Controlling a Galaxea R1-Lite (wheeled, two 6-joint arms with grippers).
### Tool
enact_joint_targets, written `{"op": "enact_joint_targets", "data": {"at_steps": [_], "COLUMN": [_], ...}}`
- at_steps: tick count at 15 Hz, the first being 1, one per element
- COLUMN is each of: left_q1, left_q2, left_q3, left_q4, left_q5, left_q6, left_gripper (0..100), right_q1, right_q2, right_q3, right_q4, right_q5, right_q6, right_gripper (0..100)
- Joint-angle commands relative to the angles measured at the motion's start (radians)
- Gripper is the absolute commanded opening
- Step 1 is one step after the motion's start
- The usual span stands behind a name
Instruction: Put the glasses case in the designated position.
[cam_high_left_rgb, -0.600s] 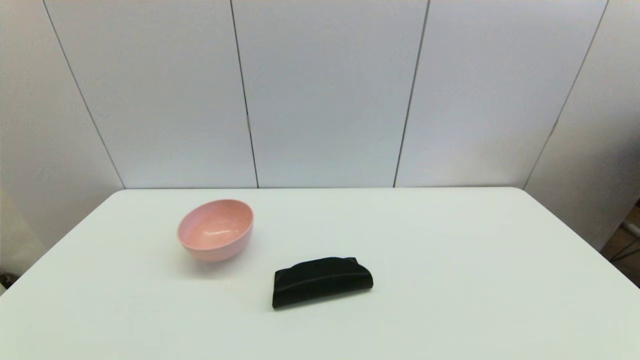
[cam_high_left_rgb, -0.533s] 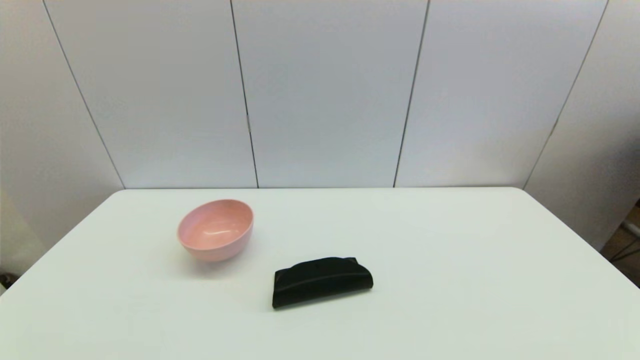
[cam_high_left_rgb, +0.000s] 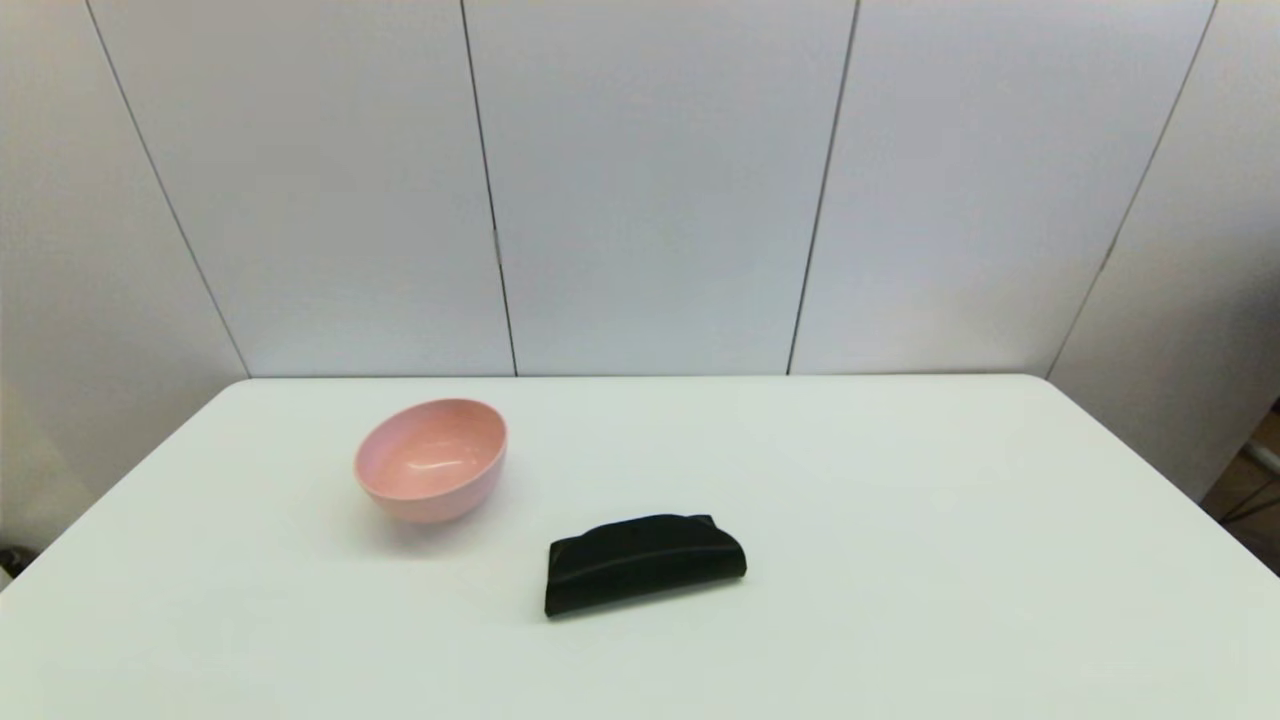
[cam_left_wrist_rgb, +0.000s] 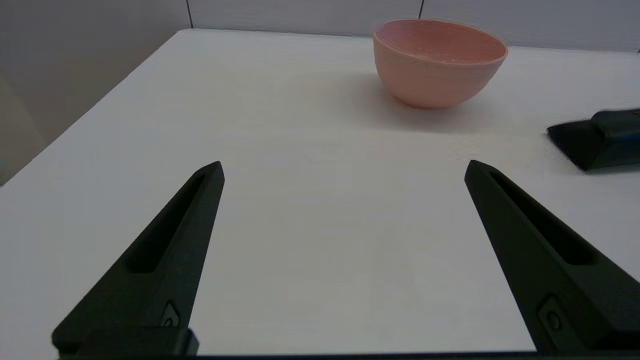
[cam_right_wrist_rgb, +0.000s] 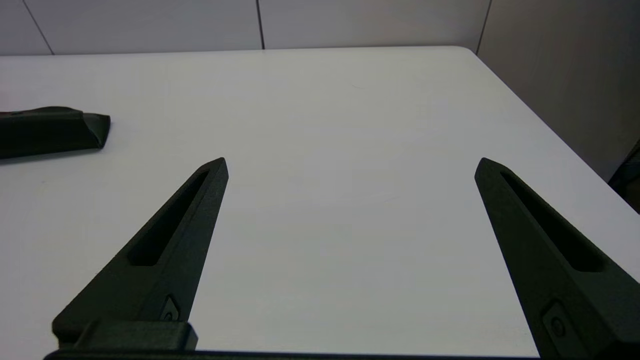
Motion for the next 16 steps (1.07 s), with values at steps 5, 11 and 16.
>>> {"op": "enact_joint_targets", "data": {"at_steps": [5, 11, 16], "left_q1": [-0.004, -0.001, 0.001], "left_q2": [0.555, 1.060, 1.465], "left_q3": [-0.724, -1.242, -1.621], "left_q4": [0.391, 0.603, 0.752], "left_q5": [0.017, -0.015, -0.297], "left_q6": [0.050, 0.257, 0.509], "left_gripper": [100, 100, 100], "right_q1": [0.001, 0.001, -0.001], "right_q2": [0.000, 0.000, 0.000], "right_q3": [0.000, 0.000, 0.000], "right_q4": [0.000, 0.000, 0.000], "right_q5": [0.000, 0.000, 0.000], "right_q6": [0.000, 0.000, 0.000], "right_gripper": [100, 100, 100]}}
